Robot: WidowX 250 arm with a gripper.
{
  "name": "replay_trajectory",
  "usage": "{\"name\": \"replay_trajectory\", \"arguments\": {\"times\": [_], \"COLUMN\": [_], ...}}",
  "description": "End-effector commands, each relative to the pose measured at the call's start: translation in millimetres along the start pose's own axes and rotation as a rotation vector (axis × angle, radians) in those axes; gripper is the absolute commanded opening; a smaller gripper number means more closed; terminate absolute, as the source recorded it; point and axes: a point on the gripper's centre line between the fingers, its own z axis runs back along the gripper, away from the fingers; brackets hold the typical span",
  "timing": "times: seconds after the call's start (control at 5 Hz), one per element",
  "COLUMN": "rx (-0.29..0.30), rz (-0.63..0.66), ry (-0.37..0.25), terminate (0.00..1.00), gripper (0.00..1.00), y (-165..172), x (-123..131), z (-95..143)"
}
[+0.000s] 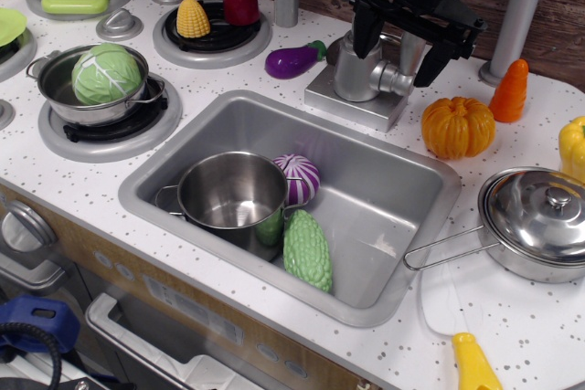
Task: Turn lever vertical to front
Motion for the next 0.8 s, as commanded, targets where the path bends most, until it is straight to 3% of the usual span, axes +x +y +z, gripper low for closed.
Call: {"name": "replay_trajectory", "arguments": {"times": [0.0,0.6], "rx": [0.0,-0.049], "rz": [0.0,-0.002], "ry": [0.0,-0.084], "terminate": [0.0,0.0], "gripper": [1.0,1.0], "y": [0.0,6.3], "x": [0.0,30.3], "z": [0.0,24.7]}}
